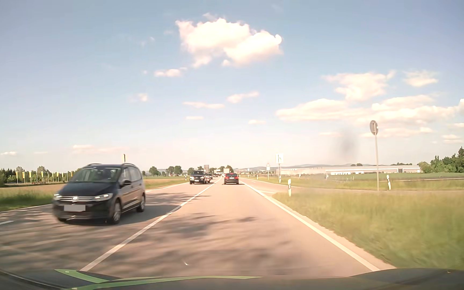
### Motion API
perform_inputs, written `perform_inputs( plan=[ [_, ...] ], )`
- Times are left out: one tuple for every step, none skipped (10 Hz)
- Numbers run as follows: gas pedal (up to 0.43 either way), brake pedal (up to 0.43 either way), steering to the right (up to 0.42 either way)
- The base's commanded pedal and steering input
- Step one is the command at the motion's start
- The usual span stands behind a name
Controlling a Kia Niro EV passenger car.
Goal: Follow the waypoints while adhering to traffic rules and regulations
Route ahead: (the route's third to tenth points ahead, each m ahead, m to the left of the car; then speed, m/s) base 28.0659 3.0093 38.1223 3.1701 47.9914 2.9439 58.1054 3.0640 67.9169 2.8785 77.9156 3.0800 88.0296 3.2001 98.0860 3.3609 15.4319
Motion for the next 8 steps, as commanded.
perform_inputs(
  plan=[
    [0.000, 0.012, -0.003],
    [0.000, 0.030, -0.003],
    [0.000, 0.049, -0.003],
    [0.000, 0.061, -0.001],
    [0.000, 0.085, 0.000],
    [0.000, 0.091, 0.000],
    [0.000, 0.104, 0.000],
    [0.000, 0.140, 0.000]
  ],
)
